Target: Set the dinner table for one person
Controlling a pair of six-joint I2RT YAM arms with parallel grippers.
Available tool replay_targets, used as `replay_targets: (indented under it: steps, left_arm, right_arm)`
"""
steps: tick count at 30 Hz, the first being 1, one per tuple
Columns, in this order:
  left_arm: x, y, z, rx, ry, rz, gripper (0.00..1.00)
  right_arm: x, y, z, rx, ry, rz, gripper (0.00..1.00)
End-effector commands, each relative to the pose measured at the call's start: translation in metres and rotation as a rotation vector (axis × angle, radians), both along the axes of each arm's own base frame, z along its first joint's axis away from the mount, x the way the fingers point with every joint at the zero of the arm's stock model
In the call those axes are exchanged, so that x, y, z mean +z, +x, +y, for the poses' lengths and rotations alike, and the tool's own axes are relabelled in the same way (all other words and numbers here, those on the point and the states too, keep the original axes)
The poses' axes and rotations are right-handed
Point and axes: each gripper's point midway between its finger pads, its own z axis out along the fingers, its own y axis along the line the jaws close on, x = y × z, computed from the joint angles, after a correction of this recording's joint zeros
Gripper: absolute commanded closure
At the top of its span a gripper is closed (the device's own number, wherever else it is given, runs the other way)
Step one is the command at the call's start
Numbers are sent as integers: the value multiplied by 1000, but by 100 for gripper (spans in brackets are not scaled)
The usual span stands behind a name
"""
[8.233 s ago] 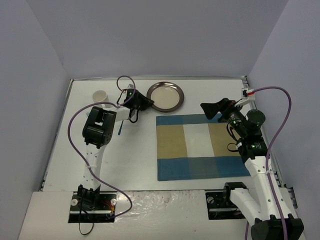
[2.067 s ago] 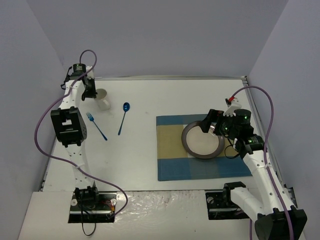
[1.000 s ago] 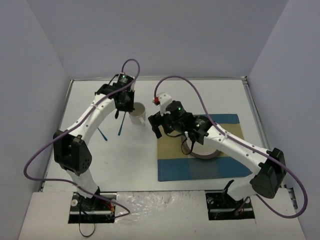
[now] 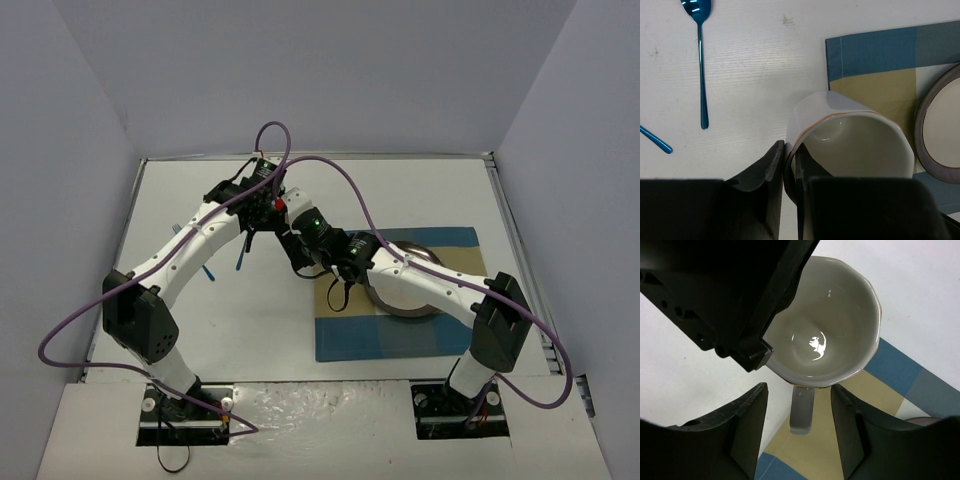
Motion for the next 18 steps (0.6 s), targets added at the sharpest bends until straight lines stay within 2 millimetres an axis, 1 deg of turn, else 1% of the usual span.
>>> replay_targets:
  steps: [1,7,9,12,13,16,18]
  left_arm:
    - [61,6,-12,6,-124,-167,100]
    - [64,4,-15,-6,-137,-164,100]
    - [64,3,-15,-7,-140,-161,100]
    - [65,1,-16,-15,-147,-159,100]
    - [66,1,-16,-15,-149,-161,100]
    - [67,0,-16,-16,-153,-163,99]
    - [70,-1,-16,-16,-164,-169,94]
  right_arm:
    - [32,15,10,-37,80,-87,56]
    - [27,16,10,-42,77,-88,68]
    - [27,17,9,-48,76,-93,78]
    - [24,17,4,-62,62,-97,98]
    - [24,18,2,-66,58,-102,100]
    - [29,20,2,-71,68,-126,100]
    - [28,20,-1,-75,64,-132,100]
